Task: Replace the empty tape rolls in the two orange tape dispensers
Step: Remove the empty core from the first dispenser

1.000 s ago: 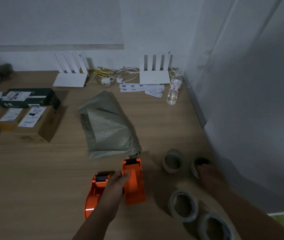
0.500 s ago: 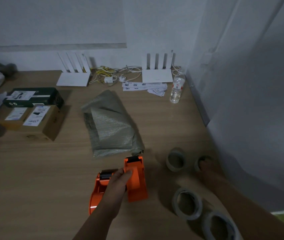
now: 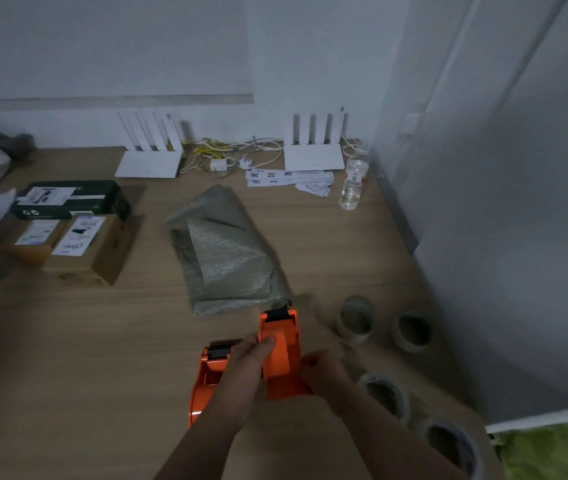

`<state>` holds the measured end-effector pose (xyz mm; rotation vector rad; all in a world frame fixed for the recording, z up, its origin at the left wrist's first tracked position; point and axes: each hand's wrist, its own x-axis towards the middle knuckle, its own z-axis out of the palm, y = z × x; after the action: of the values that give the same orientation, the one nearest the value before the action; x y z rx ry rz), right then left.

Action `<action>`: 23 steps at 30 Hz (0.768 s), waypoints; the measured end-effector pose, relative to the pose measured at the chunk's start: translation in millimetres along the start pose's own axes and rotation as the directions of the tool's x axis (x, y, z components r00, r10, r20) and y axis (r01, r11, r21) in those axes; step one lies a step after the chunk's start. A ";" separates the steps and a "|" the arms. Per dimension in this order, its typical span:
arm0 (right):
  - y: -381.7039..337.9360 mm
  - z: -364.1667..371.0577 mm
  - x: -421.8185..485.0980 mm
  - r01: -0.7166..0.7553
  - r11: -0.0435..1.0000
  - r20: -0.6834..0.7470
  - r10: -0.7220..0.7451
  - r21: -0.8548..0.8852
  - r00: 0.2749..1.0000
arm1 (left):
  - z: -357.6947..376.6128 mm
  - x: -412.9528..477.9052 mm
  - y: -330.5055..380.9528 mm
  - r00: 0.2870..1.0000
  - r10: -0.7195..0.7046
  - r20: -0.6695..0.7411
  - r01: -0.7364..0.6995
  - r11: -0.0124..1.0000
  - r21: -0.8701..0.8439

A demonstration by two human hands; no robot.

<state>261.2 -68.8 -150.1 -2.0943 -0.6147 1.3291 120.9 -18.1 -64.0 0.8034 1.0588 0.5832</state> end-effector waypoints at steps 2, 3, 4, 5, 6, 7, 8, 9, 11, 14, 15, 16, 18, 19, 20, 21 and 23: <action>4.1 7.2 -1.0 -0.054 0.996 -0.016 0.055 0.075 0.998 | -3.9 0.6 -2.9 1.000 0.000 0.011 0.000 1.000 0.008; 6.3 10.4 -0.3 -0.065 0.993 -0.026 0.068 0.097 0.997 | -4.4 0.8 -5.0 1.000 -0.002 0.011 0.002 0.999 0.032; 7.0 12.9 -1.3 -0.074 0.991 -0.031 0.077 0.108 0.997 | -6.7 0.8 -7.3 1.000 -0.005 0.015 0.004 0.998 0.064; 6.3 15.3 -2.7 -0.092 0.987 -0.026 0.096 0.131 0.995 | -8.6 0.6 -10.3 1.000 -0.007 0.017 0.005 0.995 0.099; 3.7 16.5 -5.2 -0.103 0.984 -0.026 0.108 0.145 0.994 | -11.0 0.0 -13.1 1.000 -0.002 0.015 0.000 0.992 0.128; 2.6 17.4 -6.5 -0.109 0.980 -0.022 0.114 0.164 0.993 | -14.5 0.8 -16.9 1.000 0.003 0.010 -0.004 0.988 0.154; 1.5 17.5 -9.1 -0.107 0.981 -0.016 0.111 0.164 0.994 | -18.5 2.0 -20.6 1.000 0.011 0.012 -0.013 0.982 0.189; 1.4 17.9 -10.9 -0.100 0.980 -0.011 0.103 0.169 0.995 | -21.4 2.5 -24.3 1.000 0.020 0.022 -0.024 0.971 0.237; 4.3 17.7 -13.7 -0.089 0.983 -0.013 0.093 0.160 0.996 | -26.2 3.7 -32.2 0.999 0.010 0.048 -0.026 0.939 0.342; 13.5 16.3 -15.3 -0.084 0.986 -0.054 0.092 0.143 0.994 | -29.9 4.4 -45.2 0.998 -0.011 0.068 -0.016 0.919 0.395; 17.6 16.8 -14.5 -0.089 0.986 -0.057 0.098 0.143 0.994 | -31.3 5.2 -49.7 0.997 -0.012 0.071 -0.019 0.910 0.414; 21.2 17.7 -14.2 -0.102 0.987 -0.056 0.109 0.126 0.992 | -32.8 5.1 -53.9 0.998 -0.002 0.071 -0.028 0.902 0.430; 27.0 20.7 -14.1 -0.125 0.989 -0.070 0.131 0.084 0.989 | -34.1 2.4 -59.2 0.997 0.018 0.071 -0.050 0.878 0.477; 30.7 23.0 -13.0 -0.136 0.989 -0.078 0.140 0.050 0.987 | -34.3 2.0 -62.2 0.998 0.020 0.066 -0.051 0.860 0.507; 33.6 25.0 -12.3 -0.147 0.989 -0.087 0.148 0.010 0.985 | -35.2 2.4 -65.7 0.997 0.033 0.068 -0.065 0.843 0.534; 37.7 26.7 -10.5 -0.153 0.988 -0.096 0.150 -0.024 0.984 | -36.7 3.1 -69.6 0.997 0.047 0.066 -0.076 0.823 0.563; 45.5 29.3 -5.6 -0.162 0.985 -0.116 0.155 -0.056 0.981 | -39.3 4.9 -76.1 0.997 0.053 0.054 -0.075 0.792 0.606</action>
<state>235.5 -99.0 -187.4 -2.2939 -0.4577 1.2818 89.9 -47.7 -138.4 1.4167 1.2070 0.2703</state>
